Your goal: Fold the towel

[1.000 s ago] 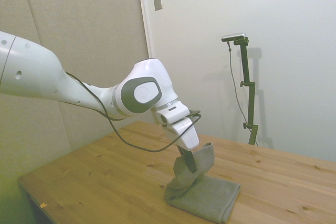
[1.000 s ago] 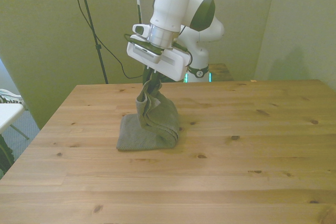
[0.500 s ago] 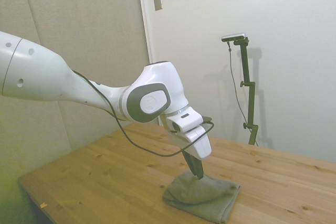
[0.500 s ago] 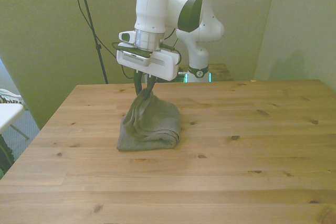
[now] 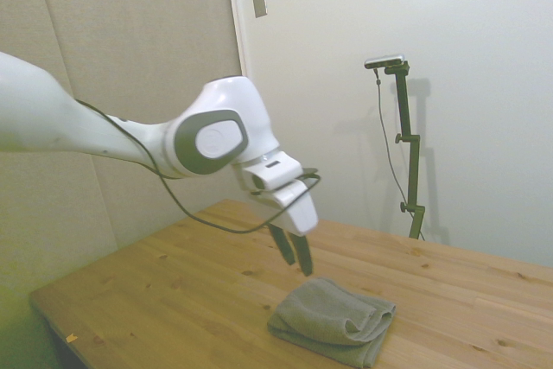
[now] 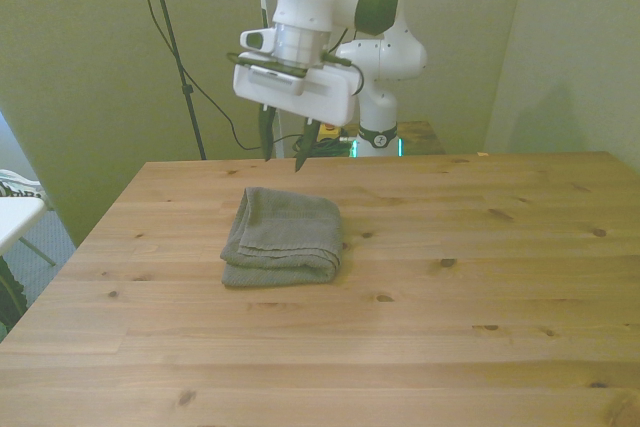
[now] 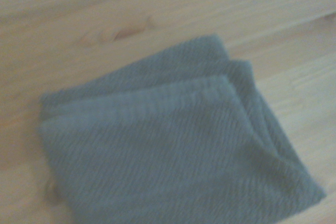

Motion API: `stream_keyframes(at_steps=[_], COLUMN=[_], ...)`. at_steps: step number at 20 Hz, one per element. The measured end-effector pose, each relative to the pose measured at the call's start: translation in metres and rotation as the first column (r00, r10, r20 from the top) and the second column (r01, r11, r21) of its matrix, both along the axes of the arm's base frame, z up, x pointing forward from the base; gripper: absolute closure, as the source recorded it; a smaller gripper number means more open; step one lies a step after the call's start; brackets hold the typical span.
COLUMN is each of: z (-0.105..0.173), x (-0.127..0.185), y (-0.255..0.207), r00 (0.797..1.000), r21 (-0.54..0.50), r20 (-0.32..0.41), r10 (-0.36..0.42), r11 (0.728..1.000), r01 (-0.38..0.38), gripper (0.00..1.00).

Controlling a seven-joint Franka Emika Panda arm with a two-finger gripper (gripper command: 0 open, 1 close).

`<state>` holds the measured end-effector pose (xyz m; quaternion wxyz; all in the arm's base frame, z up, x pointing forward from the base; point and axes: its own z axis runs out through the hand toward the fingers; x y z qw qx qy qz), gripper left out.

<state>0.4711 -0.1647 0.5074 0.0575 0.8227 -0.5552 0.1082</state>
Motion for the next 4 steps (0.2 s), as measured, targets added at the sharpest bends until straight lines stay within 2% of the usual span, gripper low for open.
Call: stream_keyframes(at_steps=[4], z=[0.006], x=[-0.058], y=[0.063], r00=[0.991], r21=[0.098], r20=[-0.015], r10=[0.135], r11=[0.986], r01=[-0.133], gripper=[0.00])
